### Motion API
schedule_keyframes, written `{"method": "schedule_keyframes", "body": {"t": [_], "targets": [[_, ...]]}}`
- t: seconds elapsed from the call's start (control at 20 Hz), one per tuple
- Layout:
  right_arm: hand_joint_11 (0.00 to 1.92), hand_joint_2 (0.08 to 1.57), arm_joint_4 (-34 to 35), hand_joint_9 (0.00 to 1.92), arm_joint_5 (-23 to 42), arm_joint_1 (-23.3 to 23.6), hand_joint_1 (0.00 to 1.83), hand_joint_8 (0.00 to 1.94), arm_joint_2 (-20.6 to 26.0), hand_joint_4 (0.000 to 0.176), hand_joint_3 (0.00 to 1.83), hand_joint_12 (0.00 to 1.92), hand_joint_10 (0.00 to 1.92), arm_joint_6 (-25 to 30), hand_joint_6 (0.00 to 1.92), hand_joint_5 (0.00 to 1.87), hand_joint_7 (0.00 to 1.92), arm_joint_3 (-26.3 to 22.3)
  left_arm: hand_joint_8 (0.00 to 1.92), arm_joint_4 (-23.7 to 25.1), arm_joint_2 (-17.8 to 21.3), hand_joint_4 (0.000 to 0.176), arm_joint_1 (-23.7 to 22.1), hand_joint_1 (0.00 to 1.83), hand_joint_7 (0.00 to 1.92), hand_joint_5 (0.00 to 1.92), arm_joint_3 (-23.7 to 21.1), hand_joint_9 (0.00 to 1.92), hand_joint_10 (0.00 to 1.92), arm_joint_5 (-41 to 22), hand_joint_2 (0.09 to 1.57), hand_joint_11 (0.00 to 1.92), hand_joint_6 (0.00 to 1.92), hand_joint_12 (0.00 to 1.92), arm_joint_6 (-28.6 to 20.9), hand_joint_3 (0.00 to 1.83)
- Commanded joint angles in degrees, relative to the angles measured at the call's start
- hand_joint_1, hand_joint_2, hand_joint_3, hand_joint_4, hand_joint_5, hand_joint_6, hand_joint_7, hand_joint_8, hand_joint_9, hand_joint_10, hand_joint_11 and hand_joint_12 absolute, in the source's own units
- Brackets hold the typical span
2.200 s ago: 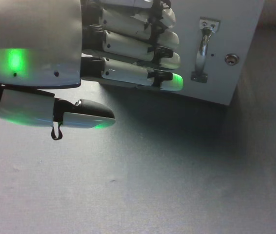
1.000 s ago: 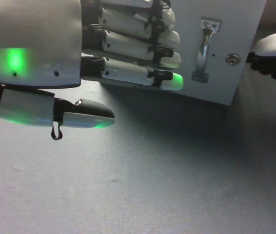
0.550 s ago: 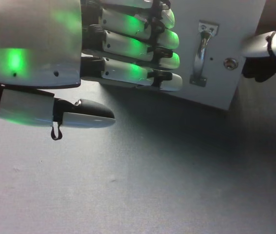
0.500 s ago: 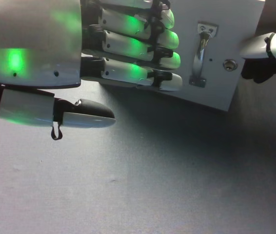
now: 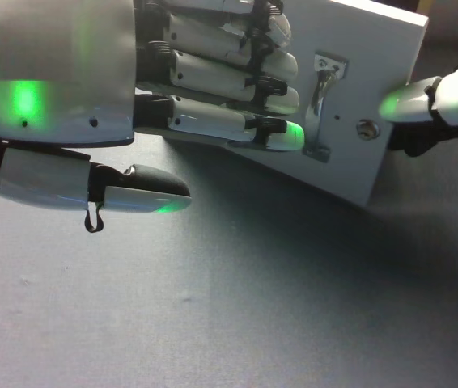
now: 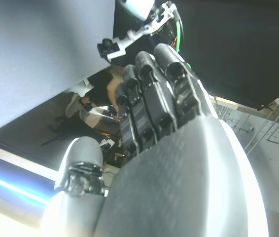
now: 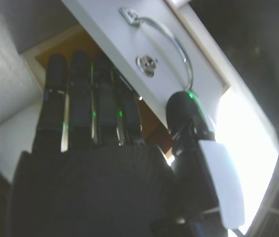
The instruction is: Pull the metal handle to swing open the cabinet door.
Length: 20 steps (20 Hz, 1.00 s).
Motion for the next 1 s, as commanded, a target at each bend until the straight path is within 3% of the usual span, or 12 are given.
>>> {"method": "schedule_keyframes", "body": {"t": [0.0,0.5,0.95], "targets": [[0.00,1.57,1.14,0.39,-6.21,0.51,0.00,0.00,0.35,0.000,0.03,0.98,0.01,1.28,0.00,0.41,0.42,-0.71,0.00,-5.72,0.27,0.000,-0.60,0.00,0.47,0.42,0.01,0.43,0.00,-1.43,1.57,0.10,0.00,0.75,0.48,0.06],[0.00,1.57,-2.61,0.37,-6.12,0.81,0.00,0.00,2.20,0.000,0.03,0.95,0.00,1.30,0.00,0.40,0.40,-7.14,0.00,-5.72,0.27,0.000,-0.60,0.00,0.47,0.43,0.01,0.45,0.01,-1.43,1.57,0.10,0.00,0.76,0.48,0.06],[0.00,1.57,-4.70,0.39,-6.78,0.94,0.00,0.00,0.22,0.000,0.03,0.98,0.00,1.30,0.00,0.41,0.42,-11.13,0.00,-5.72,0.27,0.000,-0.60,0.00,0.48,0.42,0.01,0.45,0.00,-1.43,1.57,0.10,0.00,0.76,0.48,0.06]]}}
